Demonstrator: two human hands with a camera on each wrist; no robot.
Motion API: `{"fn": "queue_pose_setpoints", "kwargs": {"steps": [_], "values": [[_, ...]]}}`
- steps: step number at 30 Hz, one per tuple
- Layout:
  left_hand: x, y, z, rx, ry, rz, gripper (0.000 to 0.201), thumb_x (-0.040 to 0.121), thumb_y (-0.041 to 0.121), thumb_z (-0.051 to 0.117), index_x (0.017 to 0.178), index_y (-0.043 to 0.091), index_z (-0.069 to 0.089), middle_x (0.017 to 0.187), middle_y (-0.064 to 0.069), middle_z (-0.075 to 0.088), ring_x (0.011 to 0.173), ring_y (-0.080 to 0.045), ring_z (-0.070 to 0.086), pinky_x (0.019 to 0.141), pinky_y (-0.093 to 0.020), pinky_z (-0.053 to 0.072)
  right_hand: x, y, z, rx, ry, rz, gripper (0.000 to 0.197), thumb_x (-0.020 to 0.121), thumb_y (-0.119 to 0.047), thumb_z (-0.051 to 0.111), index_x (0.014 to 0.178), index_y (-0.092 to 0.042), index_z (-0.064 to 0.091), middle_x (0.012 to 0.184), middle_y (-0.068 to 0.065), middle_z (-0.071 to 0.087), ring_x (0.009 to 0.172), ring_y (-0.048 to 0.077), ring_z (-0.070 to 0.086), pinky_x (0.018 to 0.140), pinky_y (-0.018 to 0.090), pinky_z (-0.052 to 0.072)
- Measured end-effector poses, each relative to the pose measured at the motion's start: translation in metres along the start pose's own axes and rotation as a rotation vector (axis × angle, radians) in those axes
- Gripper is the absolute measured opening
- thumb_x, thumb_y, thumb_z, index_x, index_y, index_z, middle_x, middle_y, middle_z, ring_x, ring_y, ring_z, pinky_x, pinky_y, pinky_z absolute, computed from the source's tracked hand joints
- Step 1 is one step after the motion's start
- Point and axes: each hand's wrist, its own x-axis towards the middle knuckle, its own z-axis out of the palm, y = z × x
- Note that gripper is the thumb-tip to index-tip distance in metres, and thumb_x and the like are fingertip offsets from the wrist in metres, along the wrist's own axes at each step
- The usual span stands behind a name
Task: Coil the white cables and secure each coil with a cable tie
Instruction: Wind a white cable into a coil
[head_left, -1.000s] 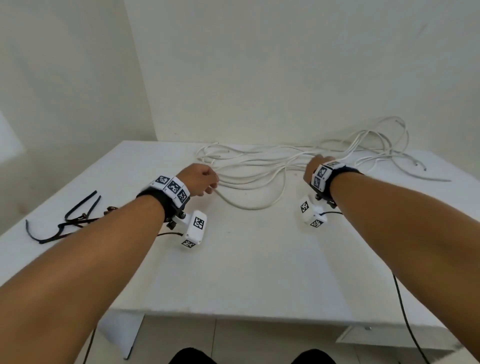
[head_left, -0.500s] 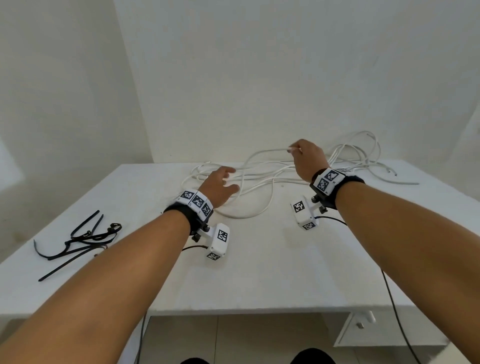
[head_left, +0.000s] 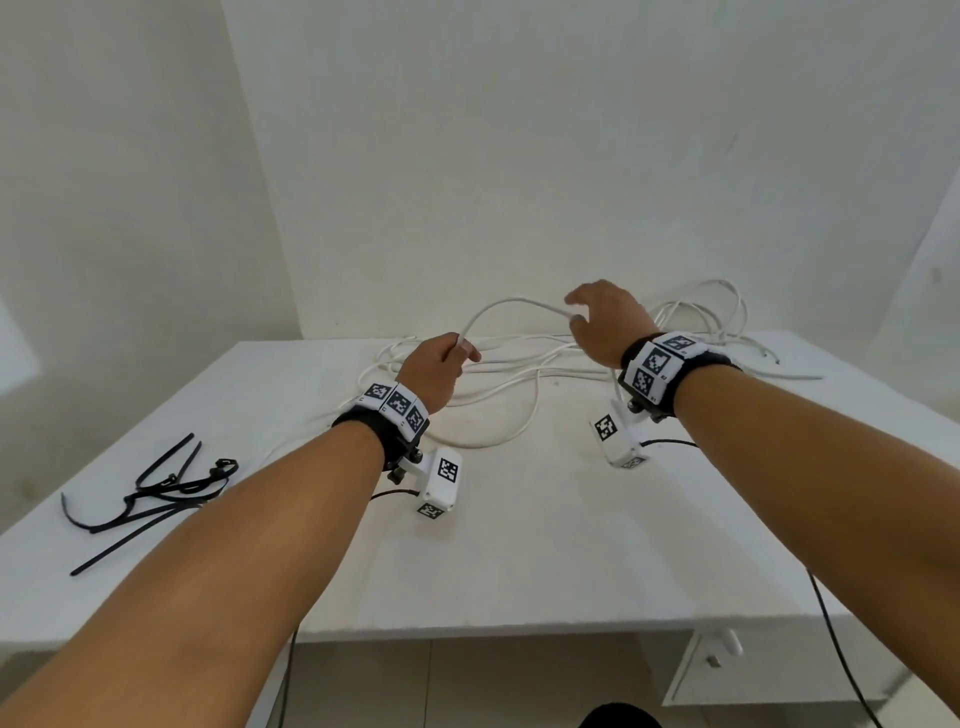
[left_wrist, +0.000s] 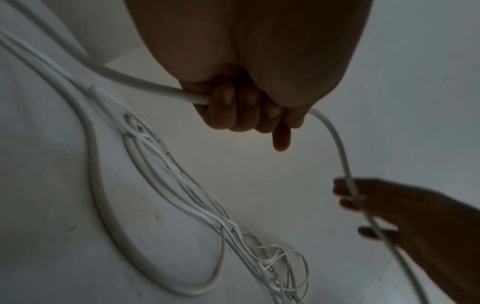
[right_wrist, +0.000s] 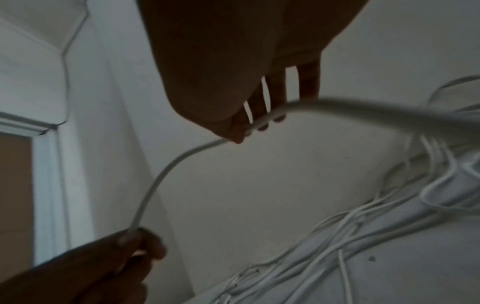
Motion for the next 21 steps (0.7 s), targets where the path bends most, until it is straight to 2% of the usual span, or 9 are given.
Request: {"fn": "queue_pose_setpoints", "kwargs": {"steps": [2, 4, 6, 7, 9, 12, 16, 19, 21], "values": [[0.001, 0.007, -0.002, 0.096, -0.028, 0.059, 0.031, 0.104, 0.029, 0.041, 0.091, 0.016, 0.067, 0.065, 0.005, 0.047, 0.052, -0.007, 0.041, 0.051, -0.024, 0.032, -0.006, -0.018, 0.002, -0.076, 0.043, -0.137, 0.052, 0.094, -0.03, 0.054, 0.144, -0.02, 0.045, 0.15, 0.004, 0.043, 0.139, 0.026, 0.038, 0.113, 0.049, 0.032], [0.002, 0.015, -0.001, 0.175, -0.065, 0.112, 0.032, 0.104, 0.028, 0.041, 0.094, 0.013, 0.068, 0.064, 0.006, 0.048, 0.053, -0.001, 0.042, 0.051, -0.021, 0.031, -0.01, -0.04, 0.005, -0.142, 0.08, -0.294, 0.057, 0.095, -0.036, 0.052, 0.149, -0.023, 0.038, 0.155, 0.001, 0.038, 0.145, 0.022, 0.029, 0.117, 0.052, 0.025], [0.004, 0.021, 0.001, 0.202, -0.08, 0.149, 0.032, 0.104, 0.028, 0.041, 0.093, 0.013, 0.068, 0.061, 0.008, 0.047, 0.052, 0.001, 0.043, 0.052, -0.019, 0.03, -0.01, -0.058, 0.01, -0.186, 0.025, -0.371, 0.05, 0.098, -0.036, 0.048, 0.146, -0.026, 0.043, 0.15, 0.0, 0.046, 0.144, 0.019, 0.034, 0.118, 0.05, 0.022], [0.005, 0.023, 0.001, 0.184, -0.088, 0.156, 0.033, 0.104, 0.028, 0.042, 0.092, 0.013, 0.068, 0.059, 0.01, 0.046, 0.051, 0.001, 0.042, 0.052, -0.019, 0.03, -0.009, -0.064, 0.011, -0.179, -0.007, -0.382, 0.042, 0.099, -0.036, 0.047, 0.14, -0.027, 0.05, 0.142, -0.001, 0.054, 0.137, 0.019, 0.042, 0.116, 0.047, 0.027], [0.004, 0.025, 0.0, 0.142, -0.099, 0.147, 0.033, 0.103, 0.028, 0.043, 0.088, 0.013, 0.067, 0.059, 0.012, 0.046, 0.051, 0.0, 0.043, 0.054, -0.021, 0.031, -0.005, -0.068, 0.009, -0.069, -0.064, -0.389, 0.028, 0.1, -0.033, 0.048, 0.12, -0.025, 0.066, 0.115, -0.005, 0.067, 0.11, 0.016, 0.058, 0.102, 0.04, 0.043], [0.002, 0.017, -0.01, 0.139, -0.102, 0.133, 0.037, 0.103, 0.033, 0.042, 0.078, 0.015, 0.062, 0.057, 0.011, 0.045, 0.049, 0.001, 0.043, 0.055, -0.025, 0.031, 0.003, -0.065, 0.001, 0.08, -0.035, -0.393, 0.018, 0.098, -0.028, 0.056, 0.103, -0.021, 0.073, 0.09, -0.011, 0.064, 0.087, 0.01, 0.057, 0.09, 0.035, 0.05], [0.0, -0.006, -0.026, 0.201, -0.083, 0.091, 0.046, 0.104, 0.04, 0.038, 0.066, 0.018, 0.053, 0.06, 0.005, 0.046, 0.056, -0.011, 0.043, 0.057, -0.028, 0.033, 0.015, -0.046, -0.006, 0.193, 0.076, -0.27, 0.013, 0.093, -0.025, 0.06, 0.096, -0.022, 0.073, 0.093, -0.003, 0.072, 0.09, 0.019, 0.064, 0.087, 0.038, 0.05], [-0.001, -0.022, -0.037, 0.224, -0.06, 0.054, 0.046, 0.104, 0.037, 0.04, 0.063, 0.018, 0.045, 0.058, 0.005, 0.044, 0.054, -0.013, 0.039, 0.057, -0.029, 0.03, 0.023, -0.029, -0.015, 0.251, 0.177, -0.192, 0.013, 0.094, -0.024, 0.061, 0.096, -0.02, 0.073, 0.092, 0.002, 0.073, 0.088, 0.02, 0.065, 0.08, 0.031, 0.05], [-0.001, -0.034, -0.044, 0.107, -0.051, -0.047, 0.045, 0.103, 0.038, 0.042, 0.063, 0.018, 0.042, 0.055, 0.006, 0.04, 0.05, -0.013, 0.034, 0.053, -0.028, 0.028, 0.027, -0.017, -0.022, 0.299, 0.231, -0.127, 0.014, 0.094, -0.023, 0.06, 0.096, -0.018, 0.074, 0.091, 0.003, 0.073, 0.084, 0.019, 0.064, 0.073, 0.027, 0.047]]}}
